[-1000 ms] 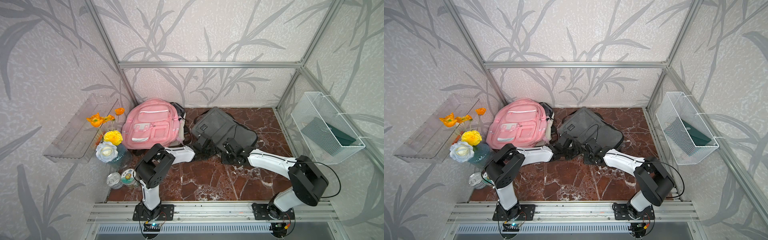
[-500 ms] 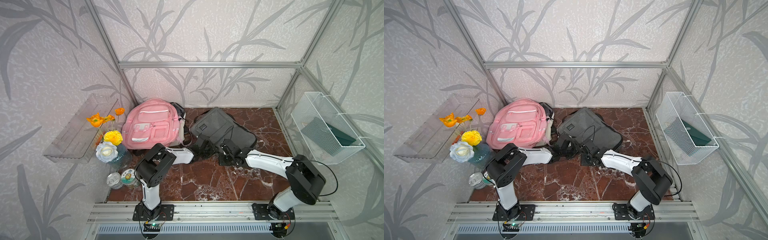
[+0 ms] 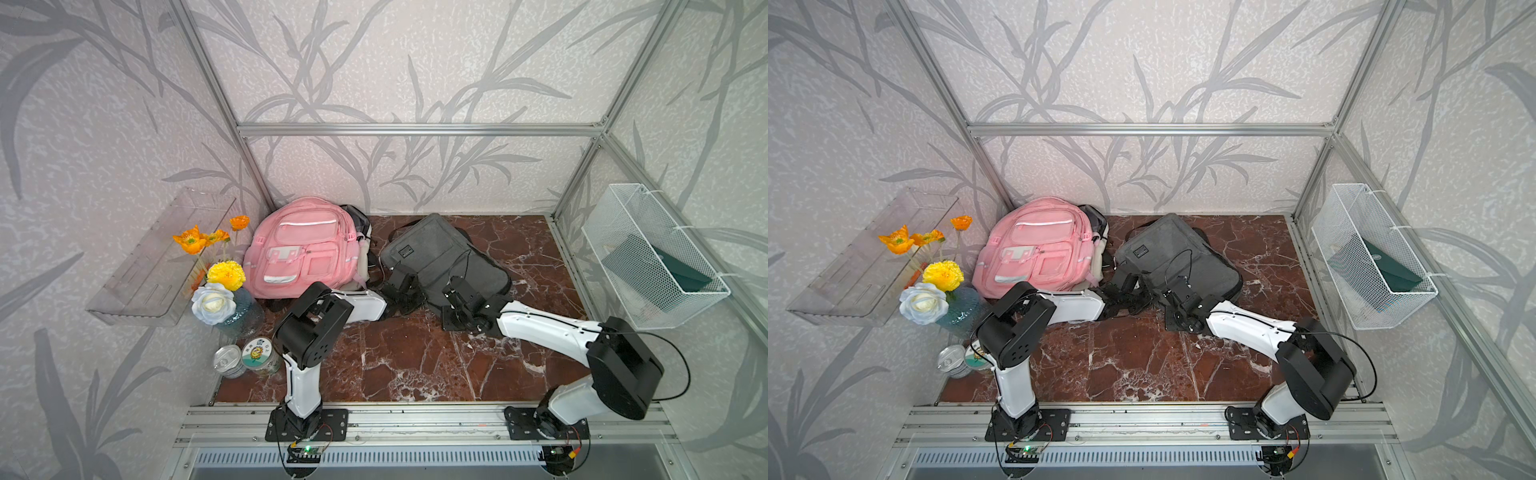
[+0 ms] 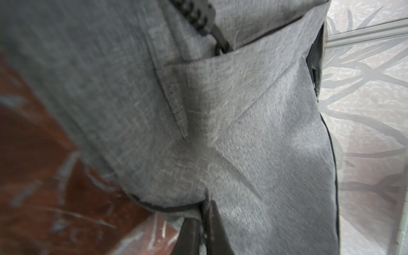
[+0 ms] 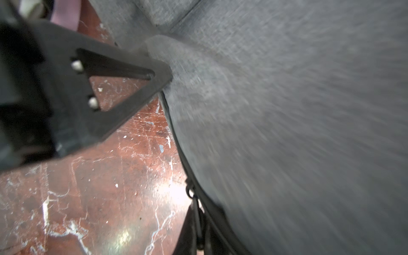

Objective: Zip up the backpack
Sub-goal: Zip the zipper on the backpack.

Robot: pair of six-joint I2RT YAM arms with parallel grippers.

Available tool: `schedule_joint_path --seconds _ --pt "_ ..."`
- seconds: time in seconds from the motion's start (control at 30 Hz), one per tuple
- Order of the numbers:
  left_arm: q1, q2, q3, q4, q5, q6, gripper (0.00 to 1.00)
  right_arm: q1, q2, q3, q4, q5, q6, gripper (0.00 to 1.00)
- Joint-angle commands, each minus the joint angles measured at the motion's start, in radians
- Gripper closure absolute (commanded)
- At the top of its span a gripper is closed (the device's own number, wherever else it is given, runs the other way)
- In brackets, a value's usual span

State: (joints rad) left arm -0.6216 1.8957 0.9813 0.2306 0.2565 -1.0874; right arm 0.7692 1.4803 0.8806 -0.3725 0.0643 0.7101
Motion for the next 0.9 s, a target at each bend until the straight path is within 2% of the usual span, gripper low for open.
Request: schedule_joint_path --seconds 0.0,0.23,0.3,0.47,0.6,0.7,0.87 --pt "0.064 0.009 0.020 -0.081 -0.111 0.081 0.98 0.007 -0.067 -0.021 -0.094 0.046 -0.018 1.00" --pt "0.095 0.006 0.050 -0.094 -0.086 0.120 0.98 0.007 -0.104 -0.054 -0.126 0.095 -0.017 1.00" --pt "0.091 0.000 0.059 -0.099 -0.069 0.129 0.95 0.007 -0.102 -0.052 -0.110 0.082 -0.018 1.00" --pt "0.058 -0.066 0.053 -0.171 -0.012 0.126 0.58 0.007 -0.052 -0.012 -0.060 0.027 -0.017 1.00" --pt "0.024 -0.196 -0.031 -0.242 -0.036 0.086 0.36 0.006 -0.009 0.018 -0.014 -0.012 -0.018 1.00" --pt "0.003 -0.258 -0.098 -0.215 -0.015 0.023 0.31 0.010 0.020 0.031 0.017 -0.042 -0.020 1.00" --pt "-0.030 -0.253 -0.139 -0.075 0.023 -0.055 0.29 0.046 0.063 0.063 0.044 -0.069 -0.026 1.00"
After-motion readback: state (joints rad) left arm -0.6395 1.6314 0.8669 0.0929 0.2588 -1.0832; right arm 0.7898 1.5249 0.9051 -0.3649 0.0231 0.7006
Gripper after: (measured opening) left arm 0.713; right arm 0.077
